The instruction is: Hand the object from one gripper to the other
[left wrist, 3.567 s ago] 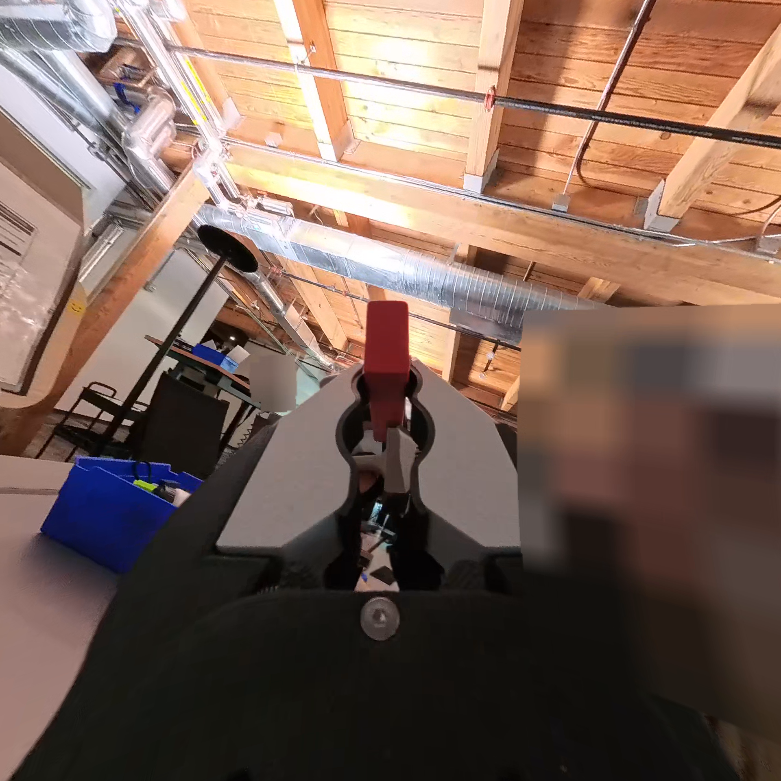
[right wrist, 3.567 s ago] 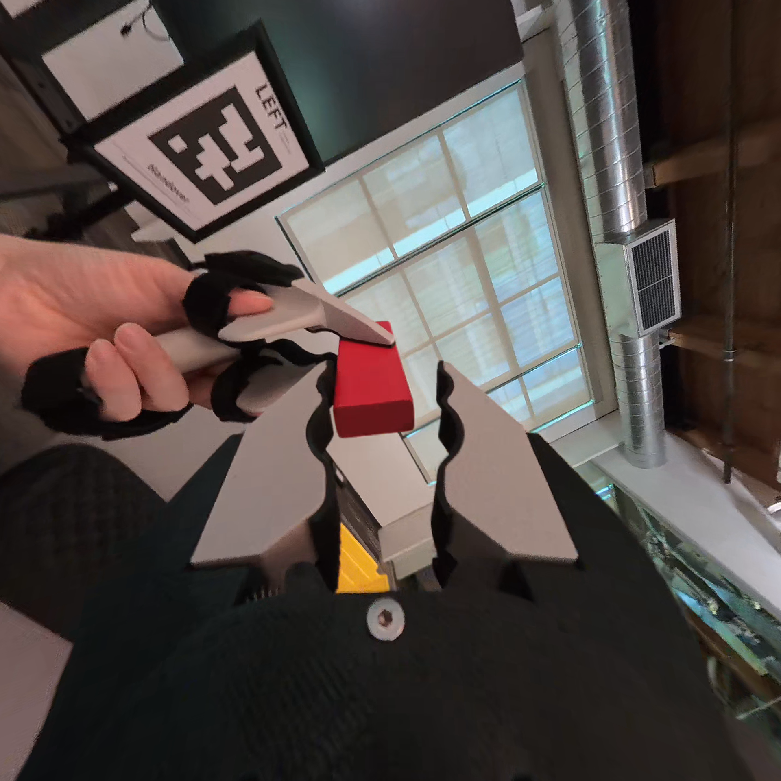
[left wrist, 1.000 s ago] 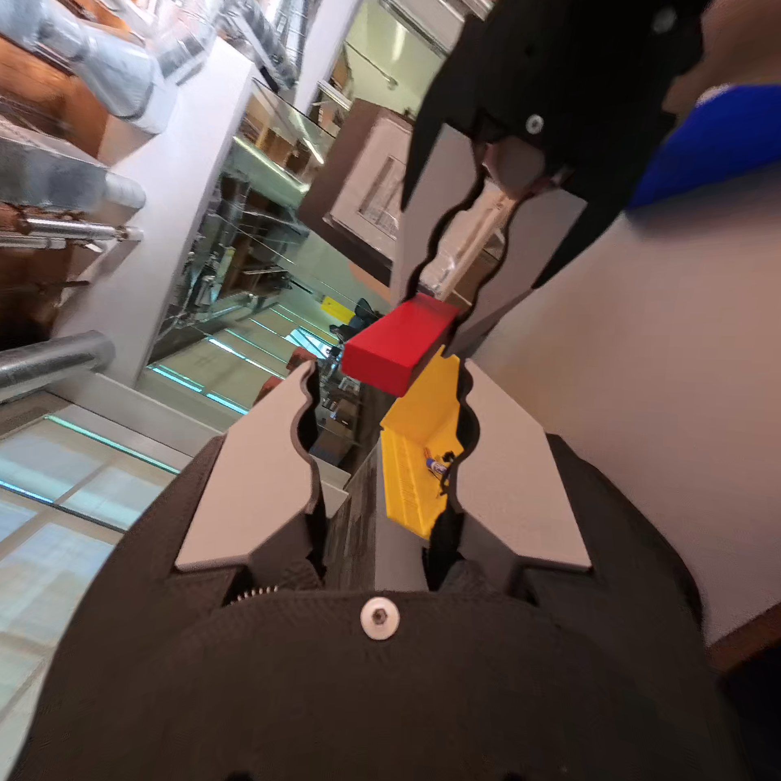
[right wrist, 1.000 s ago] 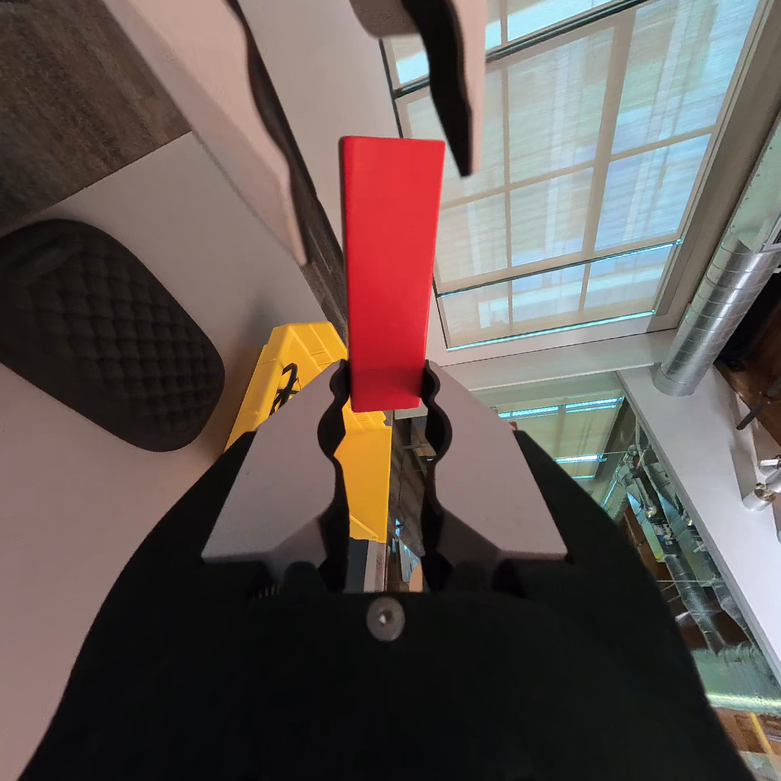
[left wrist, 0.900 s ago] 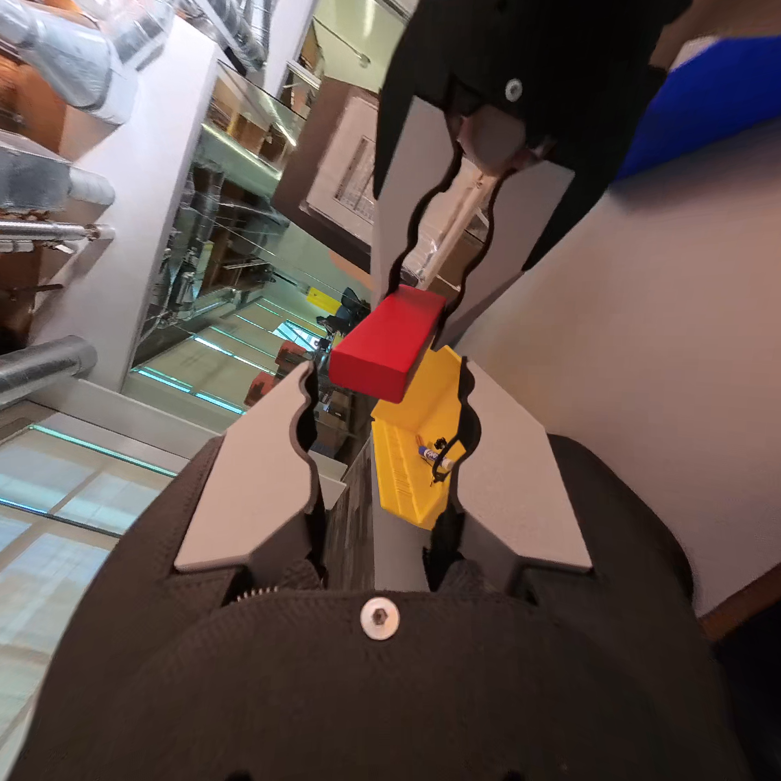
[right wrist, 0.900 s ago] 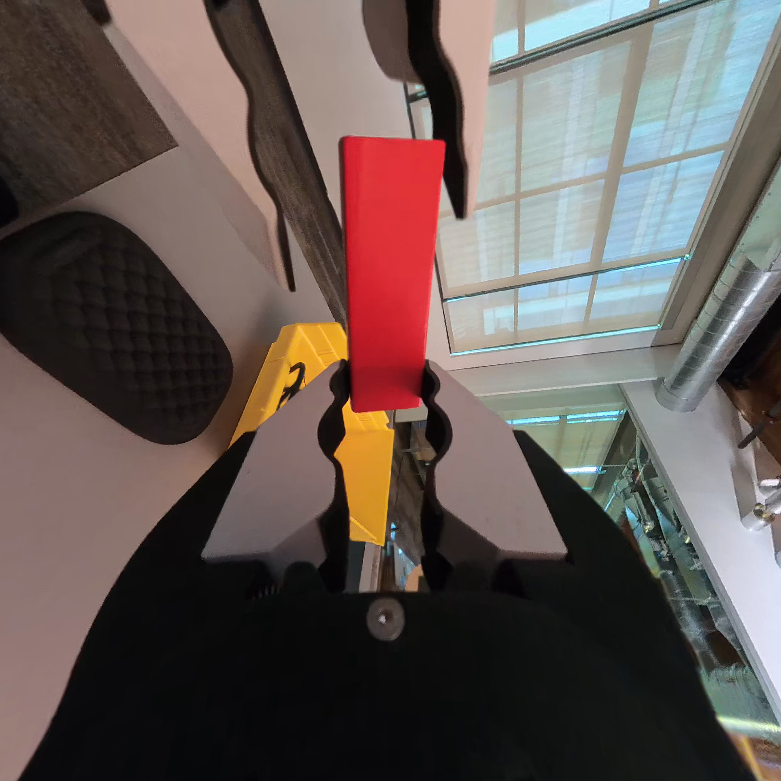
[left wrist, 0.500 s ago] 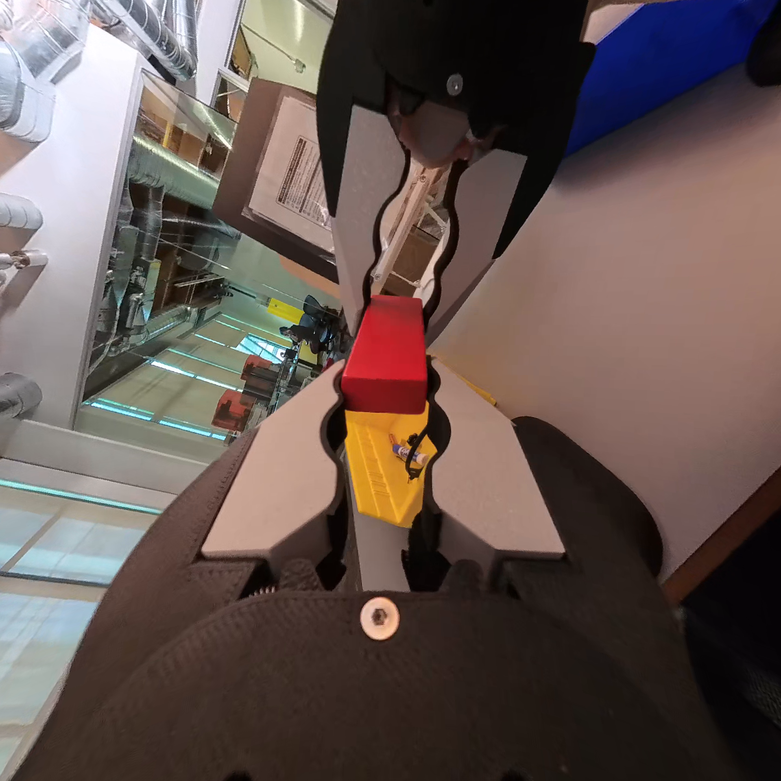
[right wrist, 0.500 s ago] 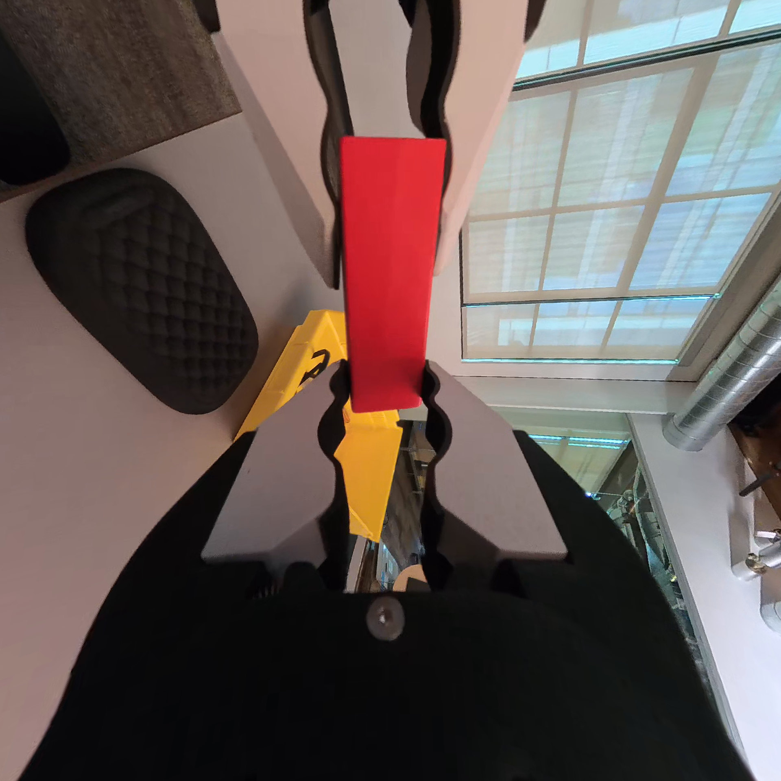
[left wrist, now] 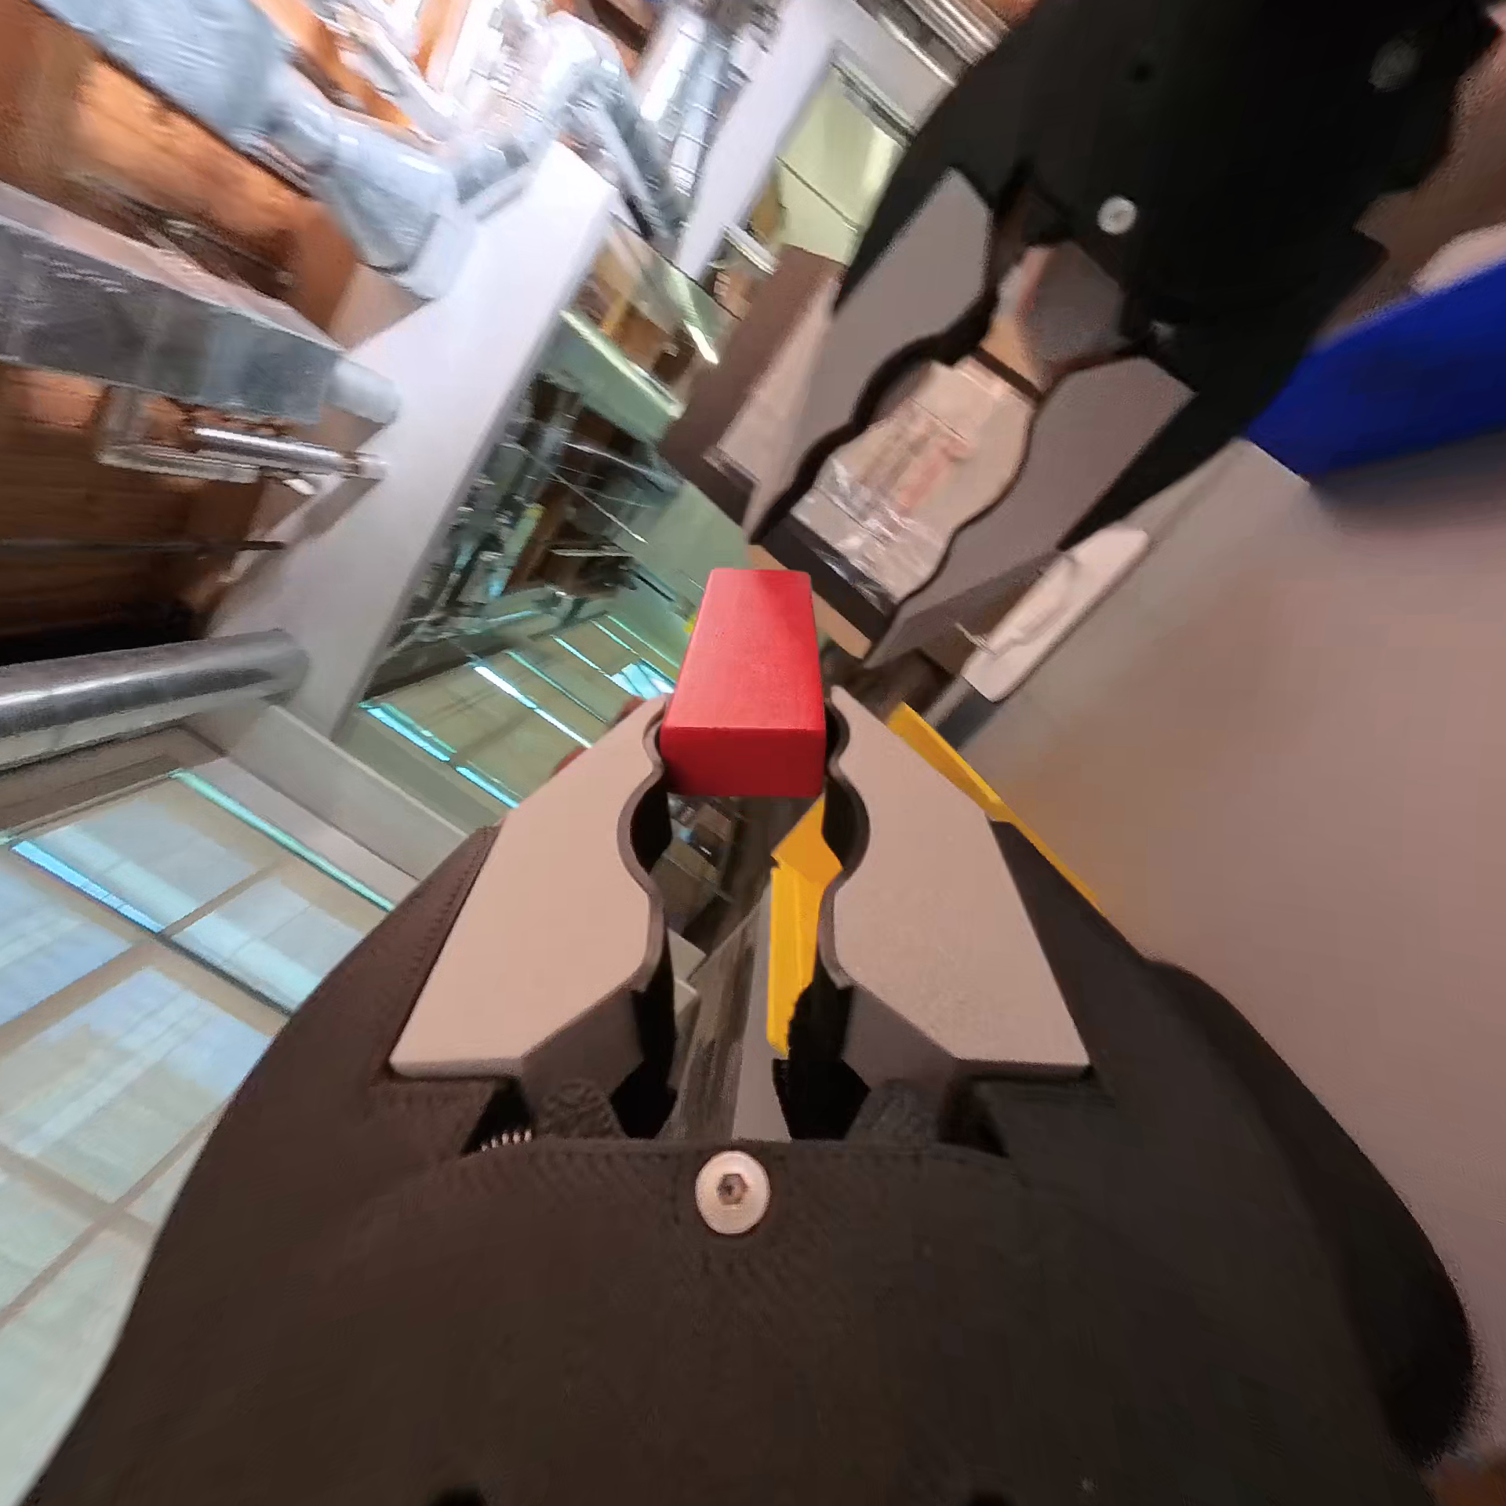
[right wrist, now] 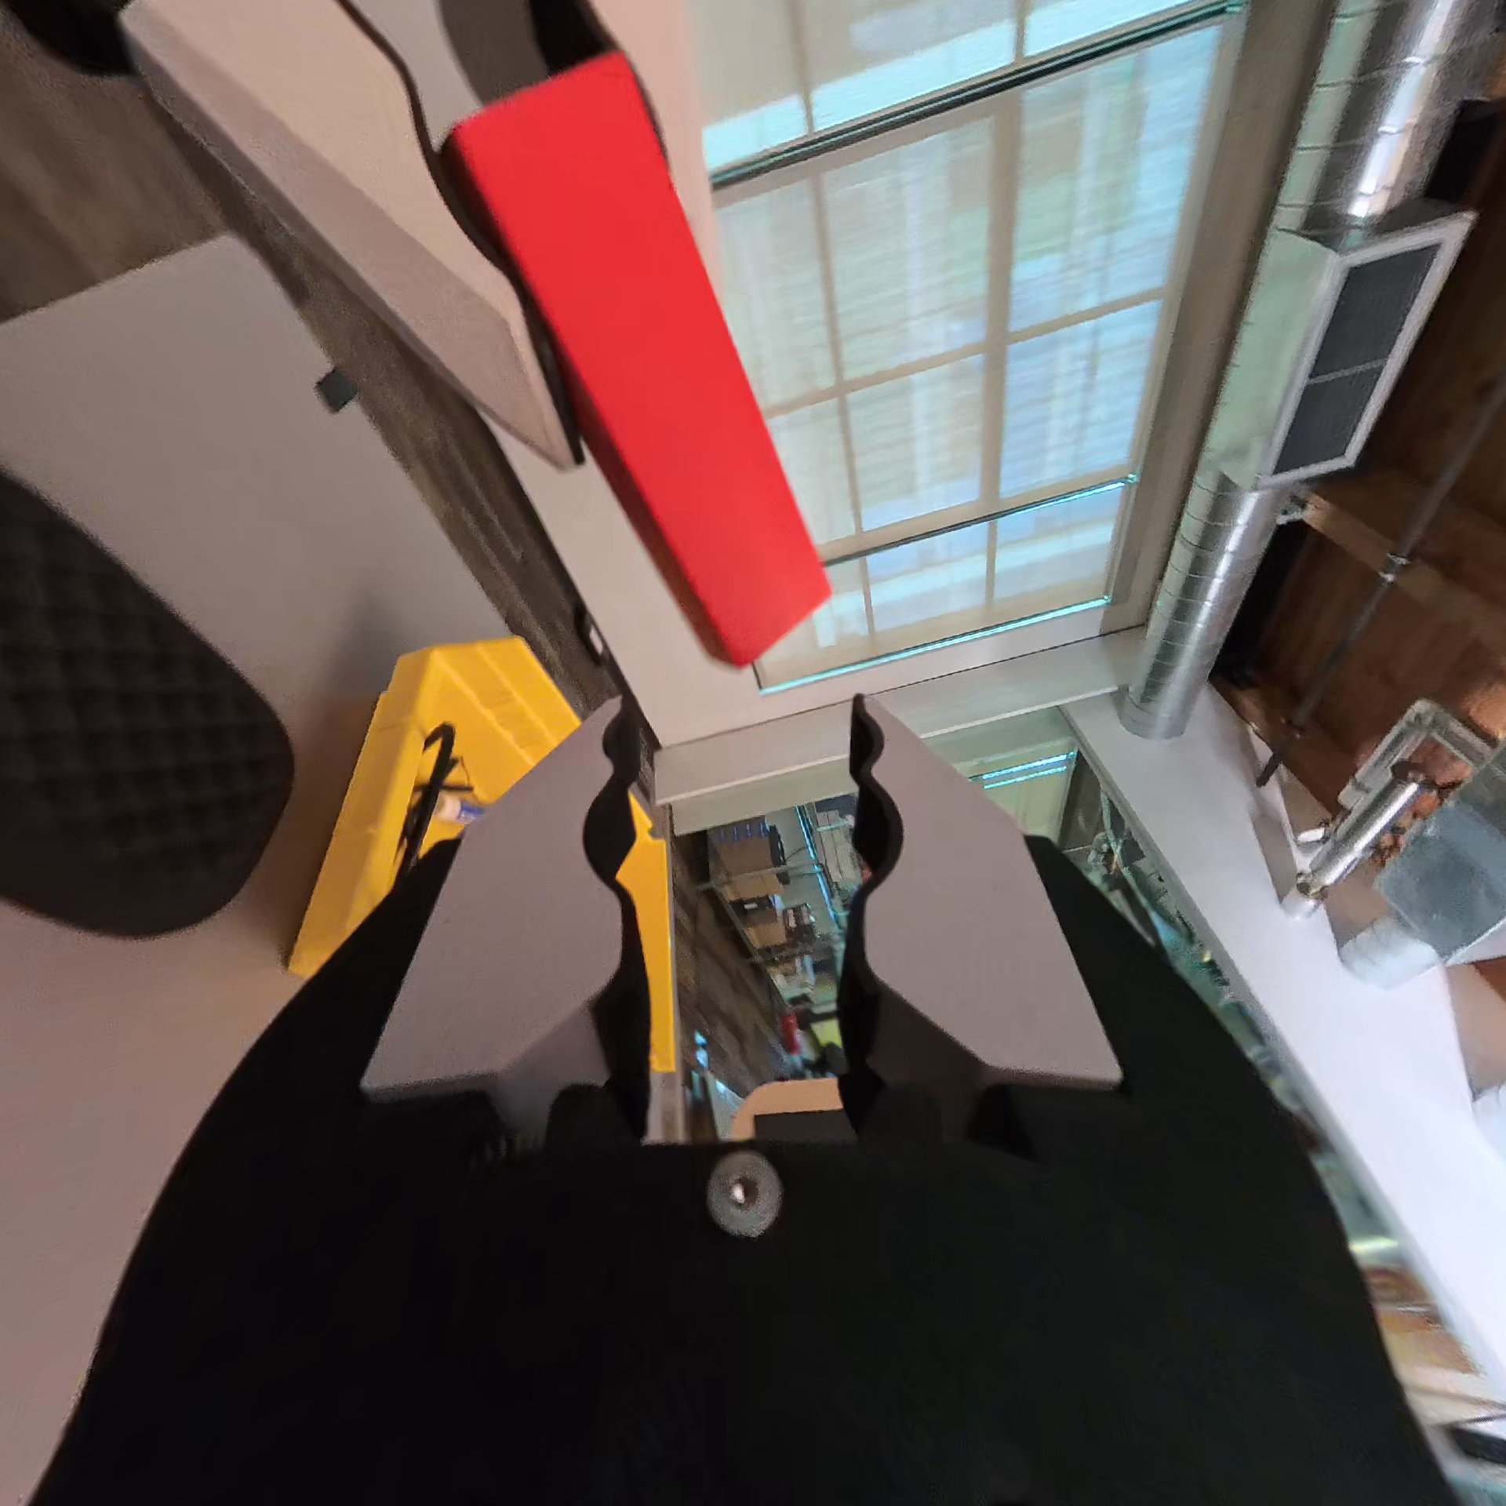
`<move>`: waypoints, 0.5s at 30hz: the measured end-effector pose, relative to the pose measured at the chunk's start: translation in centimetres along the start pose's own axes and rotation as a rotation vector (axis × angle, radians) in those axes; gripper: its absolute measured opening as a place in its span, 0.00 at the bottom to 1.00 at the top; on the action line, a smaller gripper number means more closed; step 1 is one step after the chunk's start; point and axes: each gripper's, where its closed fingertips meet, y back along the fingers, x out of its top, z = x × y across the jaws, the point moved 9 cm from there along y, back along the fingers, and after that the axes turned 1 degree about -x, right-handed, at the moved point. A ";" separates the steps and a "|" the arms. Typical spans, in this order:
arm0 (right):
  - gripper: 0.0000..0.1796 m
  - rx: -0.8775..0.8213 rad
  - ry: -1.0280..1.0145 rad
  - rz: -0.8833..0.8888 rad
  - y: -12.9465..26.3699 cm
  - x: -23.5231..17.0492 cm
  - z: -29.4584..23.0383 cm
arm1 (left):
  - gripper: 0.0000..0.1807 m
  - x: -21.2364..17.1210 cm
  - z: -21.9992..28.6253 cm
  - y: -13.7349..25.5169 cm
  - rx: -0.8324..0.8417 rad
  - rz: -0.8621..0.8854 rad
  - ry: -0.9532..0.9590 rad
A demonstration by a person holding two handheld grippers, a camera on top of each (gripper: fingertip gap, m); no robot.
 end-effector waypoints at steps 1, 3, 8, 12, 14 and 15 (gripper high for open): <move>0.29 -0.014 -0.051 0.016 0.1 -0.2 0.4 | 0.17 0.1 -0.5 0.1 0.050 0.024 0.026; 0.29 -0.028 -0.186 0.038 0.0 -0.8 1.2 | 0.17 0.4 -1.1 0.4 0.120 0.085 0.104; 0.31 0.189 -0.928 0.266 -0.9 -1.4 2.2 | 0.17 0.7 -1.4 0.7 0.273 0.245 0.218; 0.31 0.577 -1.618 0.606 -1.2 -1.0 2.7 | 0.17 1.1 -0.2 -0.1 0.309 0.263 0.150; 0.28 0.716 -1.779 0.696 -1.4 -1.1 2.6 | 0.17 1.1 0.3 -0.6 0.301 0.259 0.151; 0.24 0.772 -1.802 0.723 -1.4 -1.0 2.4 | 0.17 1.1 0.5 -0.8 0.296 0.257 0.156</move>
